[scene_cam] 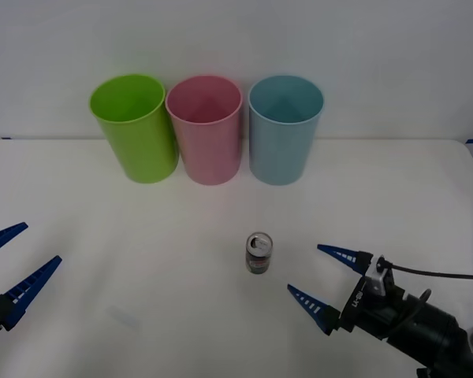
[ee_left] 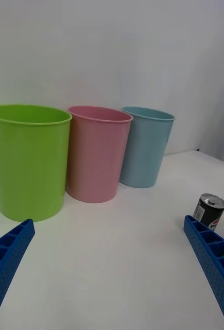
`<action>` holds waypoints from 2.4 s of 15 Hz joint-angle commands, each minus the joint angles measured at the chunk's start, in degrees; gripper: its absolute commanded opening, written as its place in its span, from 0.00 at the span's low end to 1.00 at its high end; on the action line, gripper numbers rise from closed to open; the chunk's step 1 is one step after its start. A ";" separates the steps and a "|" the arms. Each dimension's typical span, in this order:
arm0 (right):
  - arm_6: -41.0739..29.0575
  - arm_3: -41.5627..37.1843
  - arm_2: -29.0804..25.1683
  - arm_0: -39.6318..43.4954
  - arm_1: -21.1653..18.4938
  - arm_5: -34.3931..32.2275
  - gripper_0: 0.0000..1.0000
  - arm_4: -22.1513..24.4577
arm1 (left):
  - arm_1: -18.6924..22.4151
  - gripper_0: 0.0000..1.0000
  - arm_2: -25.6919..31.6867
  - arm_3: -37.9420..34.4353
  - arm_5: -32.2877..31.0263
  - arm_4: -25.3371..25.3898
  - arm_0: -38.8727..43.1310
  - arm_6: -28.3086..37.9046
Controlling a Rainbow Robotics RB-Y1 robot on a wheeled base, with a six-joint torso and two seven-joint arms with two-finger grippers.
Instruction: Grasp the object on the table and drop it into the matching bin: aluminum can to the light blue bin, PET bottle to the pink bin.
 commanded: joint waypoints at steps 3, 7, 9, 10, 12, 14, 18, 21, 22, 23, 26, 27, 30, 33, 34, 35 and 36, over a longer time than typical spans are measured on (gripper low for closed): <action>1.59 0.00 5.05 -1.93 1.03 6.18 1.00 -0.37 | 0.00 1.00 0.00 0.00 0.00 0.00 0.00 0.00; 2.29 0.00 7.25 -3.34 2.87 10.31 1.00 0.94 | 0.00 1.00 0.00 0.00 0.00 0.00 0.00 0.00; 2.38 0.00 7.86 -3.87 4.01 12.07 1.00 2.26 | 0.00 1.00 0.00 0.00 0.00 0.00 0.00 0.00; 2.38 0.00 8.48 -4.13 4.28 12.95 1.00 2.44 | 0.00 1.00 0.00 0.00 0.00 0.00 0.00 0.00; 2.38 0.00 9.97 -4.75 4.54 15.06 1.00 2.44 | 0.00 1.00 0.00 0.00 0.00 0.00 0.00 0.00; 2.38 0.00 10.94 -5.45 5.07 16.64 1.00 3.14 | 0.00 1.00 0.00 0.00 0.00 0.00 0.00 0.00; 2.73 3.78 11.91 -8.44 7.00 17.35 1.00 3.67 | 0.00 1.00 0.00 0.00 0.00 0.00 0.00 0.00; 3.44 6.77 11.91 -10.64 9.20 17.96 1.00 4.55 | 0.00 1.00 0.00 0.00 0.00 0.00 0.00 0.00; 3.61 7.73 12.00 -11.25 9.73 17.96 1.00 4.64 | 0.00 1.00 0.00 0.00 0.00 0.00 0.00 0.00; 3.88 8.61 11.91 -11.87 10.34 18.22 1.00 4.72 | 0.00 1.00 0.00 0.00 0.00 0.00 0.00 0.00; 4.40 8.70 12.08 -11.95 10.69 18.66 1.00 4.72 | 0.00 1.00 0.00 0.00 0.00 0.00 0.00 0.00; 4.49 8.70 12.08 -11.95 10.69 18.66 1.00 4.72 | 0.00 1.00 0.00 0.00 0.00 0.00 0.00 0.00; 4.76 8.70 12.08 -11.95 10.69 18.84 1.00 4.72 | 0.00 1.00 0.00 0.00 0.00 0.00 0.00 0.00; 4.93 8.70 12.08 -11.95 10.69 18.75 0.04 4.64 | 0.00 1.00 0.00 0.00 0.00 0.00 0.00 0.00; 5.02 8.70 12.08 -11.95 10.69 18.75 0.00 4.55 | 0.00 1.00 0.00 0.00 0.00 0.00 0.00 0.00; 5.02 8.70 12.08 -11.95 10.69 18.75 0.00 4.55 | 0.00 1.00 0.00 0.00 0.00 0.00 0.00 0.00; 5.02 8.70 12.17 -11.95 10.69 18.75 0.00 4.46 | 0.00 1.00 0.00 0.00 0.00 0.00 0.00 0.00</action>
